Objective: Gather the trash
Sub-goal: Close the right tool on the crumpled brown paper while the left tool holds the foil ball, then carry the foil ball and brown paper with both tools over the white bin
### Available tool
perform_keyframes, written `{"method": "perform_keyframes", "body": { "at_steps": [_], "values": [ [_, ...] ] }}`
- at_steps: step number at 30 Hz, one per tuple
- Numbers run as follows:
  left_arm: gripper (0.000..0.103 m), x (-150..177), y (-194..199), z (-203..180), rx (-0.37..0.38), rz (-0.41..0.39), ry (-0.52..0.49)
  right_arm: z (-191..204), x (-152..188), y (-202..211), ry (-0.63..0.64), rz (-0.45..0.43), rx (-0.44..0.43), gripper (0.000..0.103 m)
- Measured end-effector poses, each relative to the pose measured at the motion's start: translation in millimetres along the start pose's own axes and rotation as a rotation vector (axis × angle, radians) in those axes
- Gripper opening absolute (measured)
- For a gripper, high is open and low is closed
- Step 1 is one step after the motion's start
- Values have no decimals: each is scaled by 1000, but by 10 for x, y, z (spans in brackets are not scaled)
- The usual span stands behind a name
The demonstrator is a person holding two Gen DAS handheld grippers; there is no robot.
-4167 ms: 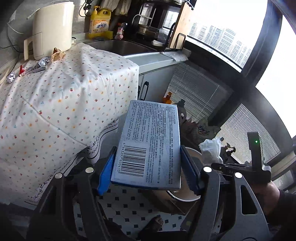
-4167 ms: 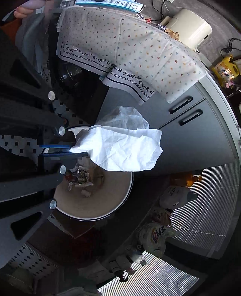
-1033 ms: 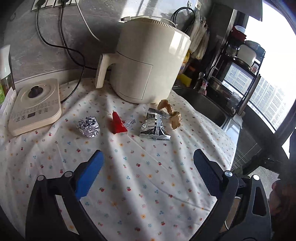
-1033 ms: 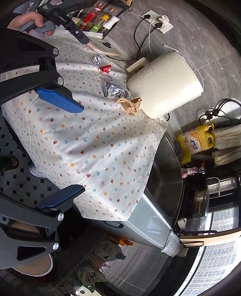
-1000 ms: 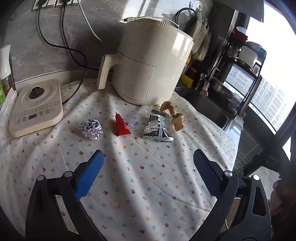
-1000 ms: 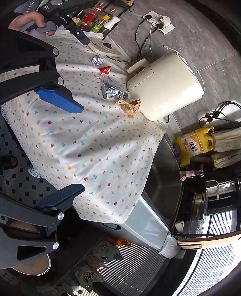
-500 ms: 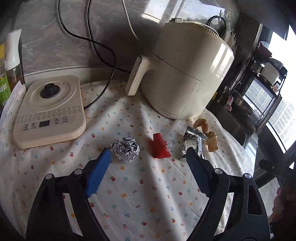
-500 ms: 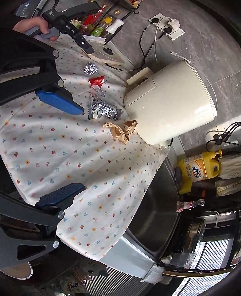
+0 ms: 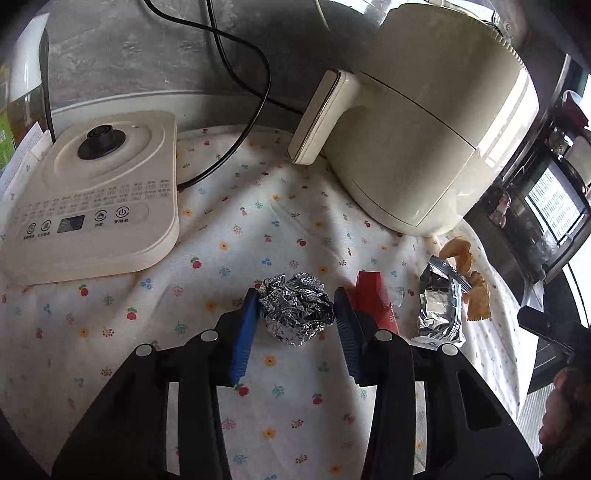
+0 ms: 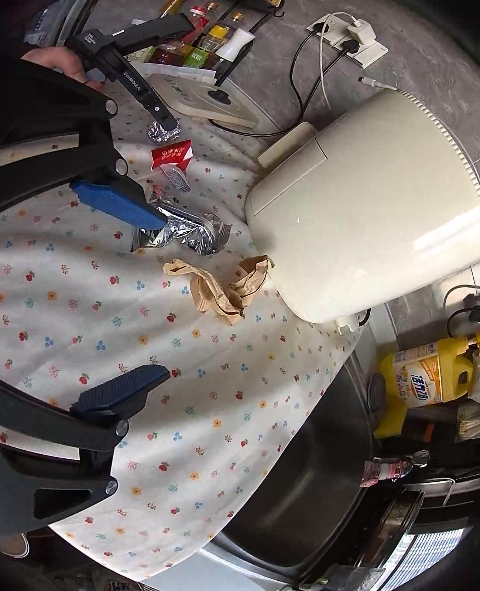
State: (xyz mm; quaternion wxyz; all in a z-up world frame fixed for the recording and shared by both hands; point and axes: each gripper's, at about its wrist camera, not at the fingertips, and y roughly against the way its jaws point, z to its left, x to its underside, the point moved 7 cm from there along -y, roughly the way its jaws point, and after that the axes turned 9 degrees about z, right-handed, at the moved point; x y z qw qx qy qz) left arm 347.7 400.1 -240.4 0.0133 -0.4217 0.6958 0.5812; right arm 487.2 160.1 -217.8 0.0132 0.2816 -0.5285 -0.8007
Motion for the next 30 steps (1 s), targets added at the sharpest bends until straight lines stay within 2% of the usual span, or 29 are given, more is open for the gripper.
{"method": "perform_keyframes", "body": {
  "at_steps": [10, 11, 12, 13, 14, 17, 22, 30],
  "values": [
    [41, 116, 338, 16, 4, -34, 5, 86, -173, -444, 8, 31, -21, 74],
    [41, 137, 365, 12, 6, -36, 1, 86, -174, -476, 16, 28, -17, 65],
    [41, 161, 394, 8, 7, -38, -2, 80, -161, -508, 26, 38, -6, 33],
    [41, 186, 430, 4, 9, -40, -4, 72, -132, -543, 38, 66, 10, 12],
    [41, 206, 465, -4, 14, -44, -6, 59, -99, -518, 38, 66, 21, 6],
    [41, 268, 586, -54, 34, -61, -19, 107, 32, -285, 54, 27, -1, 5],
    [41, 379, 762, -243, 84, -82, -68, 143, 331, 132, 77, -32, 17, 5],
    [41, 608, 966, -605, 152, -55, -135, -4, 810, 685, 23, -66, 37, 5]
  ]
}}
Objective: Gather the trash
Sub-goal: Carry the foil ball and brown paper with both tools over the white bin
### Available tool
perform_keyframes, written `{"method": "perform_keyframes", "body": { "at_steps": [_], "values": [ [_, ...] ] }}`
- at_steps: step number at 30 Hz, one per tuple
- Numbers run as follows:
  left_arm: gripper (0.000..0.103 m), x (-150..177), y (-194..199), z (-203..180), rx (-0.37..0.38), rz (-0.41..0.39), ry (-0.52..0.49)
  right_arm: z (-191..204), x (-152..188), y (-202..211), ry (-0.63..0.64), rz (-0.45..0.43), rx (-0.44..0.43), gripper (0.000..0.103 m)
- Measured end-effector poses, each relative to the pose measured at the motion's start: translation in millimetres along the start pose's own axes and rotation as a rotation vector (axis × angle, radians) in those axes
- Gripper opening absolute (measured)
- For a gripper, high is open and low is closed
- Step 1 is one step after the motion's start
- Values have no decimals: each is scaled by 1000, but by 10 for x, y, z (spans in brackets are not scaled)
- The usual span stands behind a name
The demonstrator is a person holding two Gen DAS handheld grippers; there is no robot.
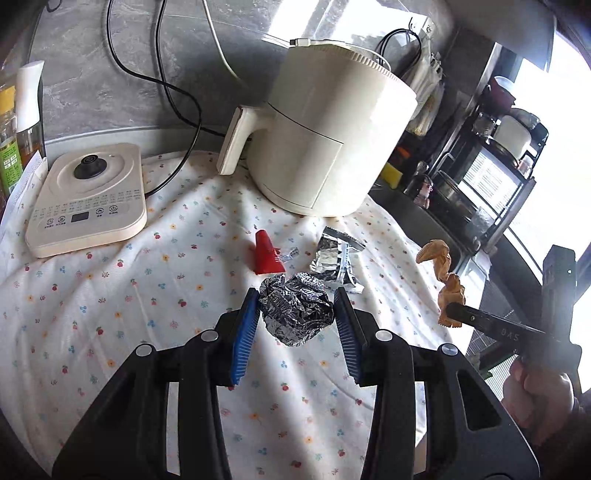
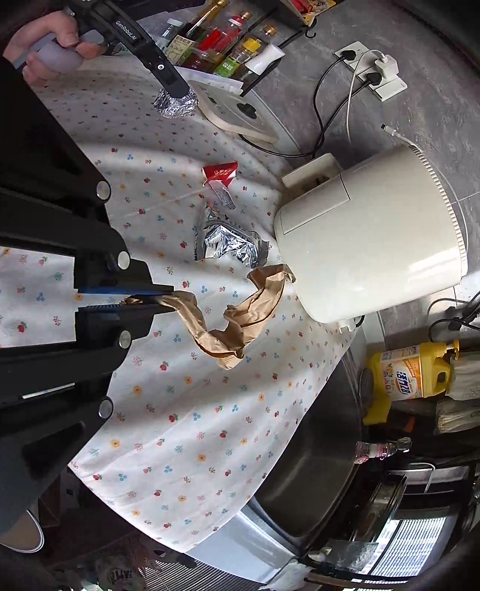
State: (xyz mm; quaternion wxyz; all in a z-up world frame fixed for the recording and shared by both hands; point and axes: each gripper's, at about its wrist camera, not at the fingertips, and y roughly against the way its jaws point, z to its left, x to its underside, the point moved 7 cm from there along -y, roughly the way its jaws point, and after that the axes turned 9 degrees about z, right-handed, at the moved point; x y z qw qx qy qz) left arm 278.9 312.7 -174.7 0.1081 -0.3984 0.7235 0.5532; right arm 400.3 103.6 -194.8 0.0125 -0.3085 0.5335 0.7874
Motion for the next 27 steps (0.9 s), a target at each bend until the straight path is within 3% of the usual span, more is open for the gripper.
{"method": "perform_keyframes", "body": {
  "at_steps": [17, 20, 22, 27],
  "values": [
    [41, 457, 597, -835, -22, -75, -23, -428, 703, 837, 5, -58, -34, 5],
    [41, 650, 602, -1113, -14, -49, -11, -618, 866, 1060, 16, -54, -48, 5],
    [41, 796, 598, -1367, -9, -40, -56, -760, 985, 1196, 28, -63, -43, 5],
    [41, 1124, 523, -1874, 14, 1, -84, -1234, 1334, 1411, -30, -46, -48, 5]
  ]
}}
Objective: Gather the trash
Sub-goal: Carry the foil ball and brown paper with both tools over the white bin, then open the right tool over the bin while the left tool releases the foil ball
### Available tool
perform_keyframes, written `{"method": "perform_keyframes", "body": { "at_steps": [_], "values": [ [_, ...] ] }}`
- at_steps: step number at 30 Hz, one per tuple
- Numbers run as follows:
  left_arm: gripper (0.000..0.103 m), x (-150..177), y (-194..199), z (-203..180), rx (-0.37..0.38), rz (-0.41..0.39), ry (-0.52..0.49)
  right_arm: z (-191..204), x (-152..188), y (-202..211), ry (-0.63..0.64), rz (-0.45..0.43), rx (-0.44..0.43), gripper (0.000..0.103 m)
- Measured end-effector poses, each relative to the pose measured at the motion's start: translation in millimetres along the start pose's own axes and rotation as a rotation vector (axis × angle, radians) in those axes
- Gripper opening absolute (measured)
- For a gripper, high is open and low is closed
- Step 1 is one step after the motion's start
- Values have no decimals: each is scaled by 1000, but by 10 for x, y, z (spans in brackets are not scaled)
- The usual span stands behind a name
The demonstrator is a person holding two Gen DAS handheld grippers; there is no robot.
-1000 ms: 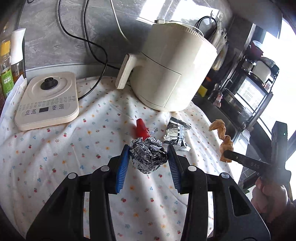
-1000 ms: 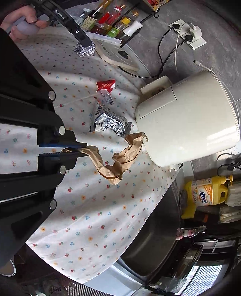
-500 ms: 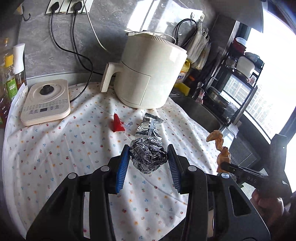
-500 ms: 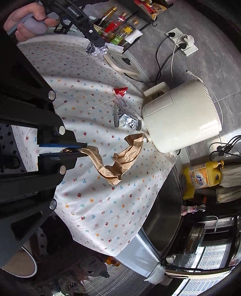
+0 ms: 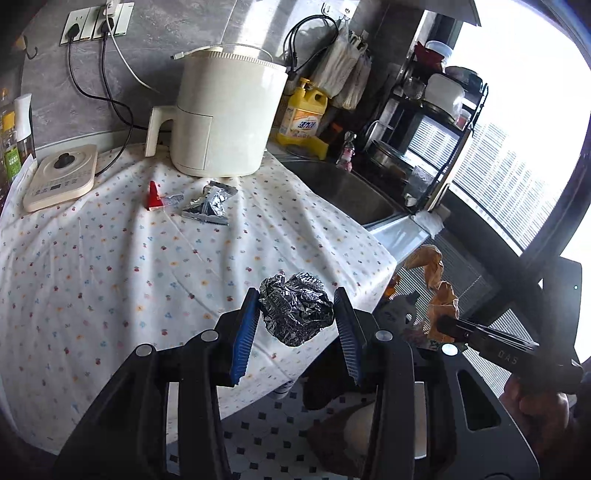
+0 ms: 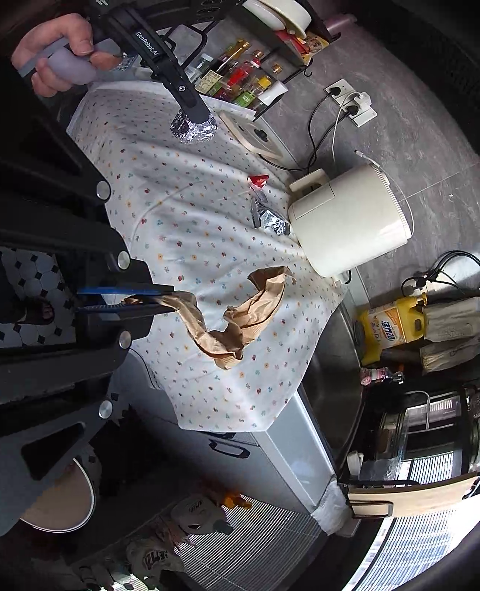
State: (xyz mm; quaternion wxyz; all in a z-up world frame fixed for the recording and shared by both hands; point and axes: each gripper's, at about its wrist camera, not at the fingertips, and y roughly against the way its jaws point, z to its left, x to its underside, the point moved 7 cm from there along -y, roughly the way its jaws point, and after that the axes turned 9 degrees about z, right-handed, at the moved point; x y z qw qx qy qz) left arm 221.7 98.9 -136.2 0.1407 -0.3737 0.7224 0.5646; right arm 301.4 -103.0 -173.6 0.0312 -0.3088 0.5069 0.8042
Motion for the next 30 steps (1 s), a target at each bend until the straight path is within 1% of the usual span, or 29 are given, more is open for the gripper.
{"method": "perform_keyframes", "body": {
  "at_steps": [9, 12, 17, 20, 23, 27, 29, 30],
  "values": [
    [41, 453, -279, -739, 49, 68, -43, -844, 543, 262, -74, 29, 61, 5],
    [41, 605, -395, -985, 78, 90, -64, -1185, 778, 288, -141, 56, 77, 5],
    [41, 934, -599, -1428, 132, 140, -111, -1789, 1250, 380, -255, 98, 143, 5],
    [41, 1134, -722, -1649, 160, 178, -131, -2081, 1541, 429, -302, 121, 178, 5],
    [41, 1339, -833, -1826, 179, 217, -148, -2324, 1815, 436, -342, 144, 203, 5],
    [41, 1573, -927, -2036, 199, 263, -180, -2523, 2105, 371, -380, 172, 205, 6],
    [41, 1649, -947, -2119, 205, 277, -197, -2573, 2206, 298, -381, 194, 190, 9],
    [41, 1675, -955, -2155, 208, 282, -203, -2589, 2252, 242, -380, 216, 180, 12]
  ]
}}
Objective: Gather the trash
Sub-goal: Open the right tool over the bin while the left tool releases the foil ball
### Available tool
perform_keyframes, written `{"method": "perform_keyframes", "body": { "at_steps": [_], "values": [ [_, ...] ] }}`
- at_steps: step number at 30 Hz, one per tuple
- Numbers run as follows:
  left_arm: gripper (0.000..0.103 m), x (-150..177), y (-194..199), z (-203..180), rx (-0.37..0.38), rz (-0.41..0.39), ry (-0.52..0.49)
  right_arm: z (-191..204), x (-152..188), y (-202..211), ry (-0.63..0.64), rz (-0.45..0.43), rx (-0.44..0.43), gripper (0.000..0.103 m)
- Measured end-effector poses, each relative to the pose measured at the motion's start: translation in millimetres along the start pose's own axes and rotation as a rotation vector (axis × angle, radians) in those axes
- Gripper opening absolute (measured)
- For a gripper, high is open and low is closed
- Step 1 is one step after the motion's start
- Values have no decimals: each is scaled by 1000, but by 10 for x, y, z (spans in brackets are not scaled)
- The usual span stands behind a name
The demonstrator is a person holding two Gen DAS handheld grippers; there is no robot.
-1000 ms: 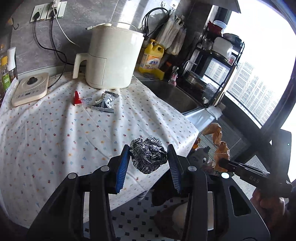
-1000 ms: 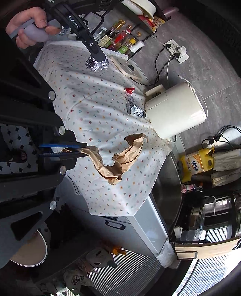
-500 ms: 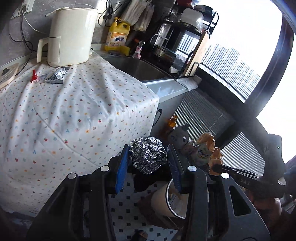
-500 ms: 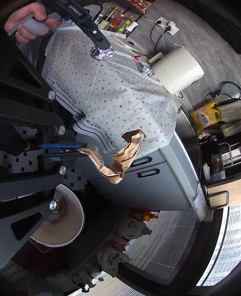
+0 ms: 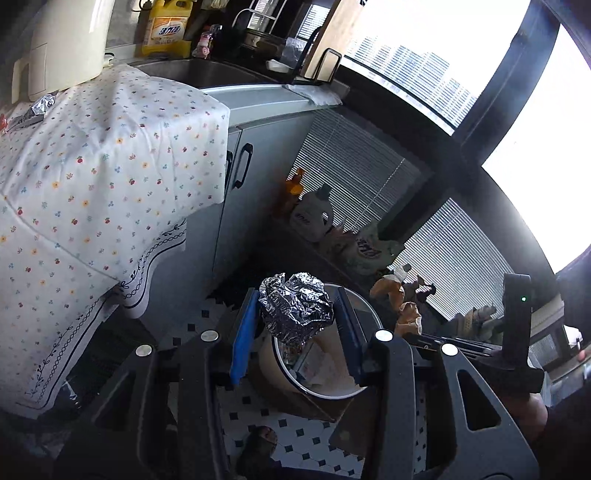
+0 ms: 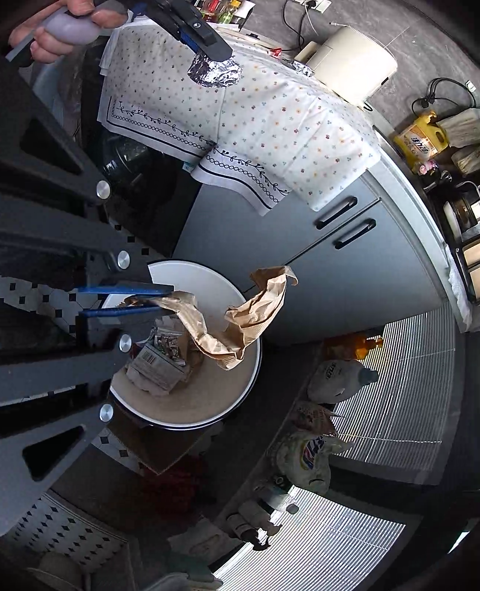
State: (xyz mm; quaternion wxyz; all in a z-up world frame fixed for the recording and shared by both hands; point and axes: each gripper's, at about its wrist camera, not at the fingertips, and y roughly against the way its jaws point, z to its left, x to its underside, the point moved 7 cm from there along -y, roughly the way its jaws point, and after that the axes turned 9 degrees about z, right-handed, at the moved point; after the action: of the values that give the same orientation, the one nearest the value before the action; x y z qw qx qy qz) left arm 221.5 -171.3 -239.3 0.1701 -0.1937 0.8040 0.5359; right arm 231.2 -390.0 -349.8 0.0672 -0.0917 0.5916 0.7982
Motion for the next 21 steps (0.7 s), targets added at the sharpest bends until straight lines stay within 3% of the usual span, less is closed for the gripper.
{"method": "perform_keyframes", "body": {
  "at_steps": [1, 2, 3, 21],
  "values": [
    [41, 12, -17, -33, 1, 5, -5, -20, 25, -58, 2, 22, -2, 20],
    [41, 25, -30, -65, 2, 8, -11, -53, 40, -82, -6, 25, 2, 45],
    [41, 29, -36, -91, 4, 11, -17, -104, 52, -70, -22, 9, 15, 58],
    [41, 131, -585, -720, 98, 110, -105, -724, 259, 723, -174, -120, 33, 63]
  ]
}}
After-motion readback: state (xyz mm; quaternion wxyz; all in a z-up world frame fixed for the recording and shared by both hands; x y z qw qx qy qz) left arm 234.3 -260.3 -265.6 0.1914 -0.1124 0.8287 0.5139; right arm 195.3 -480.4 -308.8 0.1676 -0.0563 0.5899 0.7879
